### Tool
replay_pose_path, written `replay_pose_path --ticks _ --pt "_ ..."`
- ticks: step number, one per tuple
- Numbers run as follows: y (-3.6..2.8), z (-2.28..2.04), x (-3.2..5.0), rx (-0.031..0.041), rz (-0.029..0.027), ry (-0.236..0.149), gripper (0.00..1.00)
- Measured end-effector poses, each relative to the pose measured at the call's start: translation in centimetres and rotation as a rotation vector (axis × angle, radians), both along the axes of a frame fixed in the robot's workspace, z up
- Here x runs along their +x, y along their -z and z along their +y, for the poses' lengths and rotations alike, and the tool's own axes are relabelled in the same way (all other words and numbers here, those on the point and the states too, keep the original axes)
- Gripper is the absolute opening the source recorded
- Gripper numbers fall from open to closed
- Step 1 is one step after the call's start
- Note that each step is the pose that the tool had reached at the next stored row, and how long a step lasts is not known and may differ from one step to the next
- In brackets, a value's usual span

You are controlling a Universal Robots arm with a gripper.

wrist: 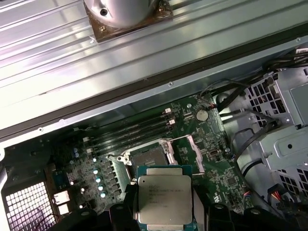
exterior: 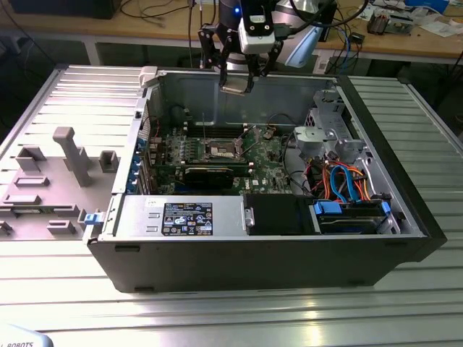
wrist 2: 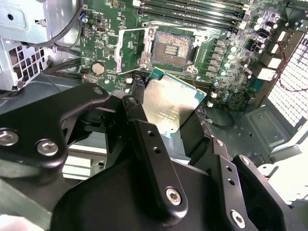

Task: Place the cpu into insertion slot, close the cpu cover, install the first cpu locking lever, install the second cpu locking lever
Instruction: 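Place the cpu into insertion slot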

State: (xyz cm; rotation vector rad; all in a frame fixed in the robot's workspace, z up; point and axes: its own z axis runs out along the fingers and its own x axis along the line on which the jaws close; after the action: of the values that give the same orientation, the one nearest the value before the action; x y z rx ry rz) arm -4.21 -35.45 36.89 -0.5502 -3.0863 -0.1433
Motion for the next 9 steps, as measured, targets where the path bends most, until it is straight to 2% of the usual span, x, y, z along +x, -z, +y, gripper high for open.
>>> replay_pose_path --ticks 5,9 --pt "0.06 0.00 -0.01 -0.0001 0.0001 0.086 0.54" --pt "0.07 0.00 -0.14 0.0001 0.0000 0.098 0.54"
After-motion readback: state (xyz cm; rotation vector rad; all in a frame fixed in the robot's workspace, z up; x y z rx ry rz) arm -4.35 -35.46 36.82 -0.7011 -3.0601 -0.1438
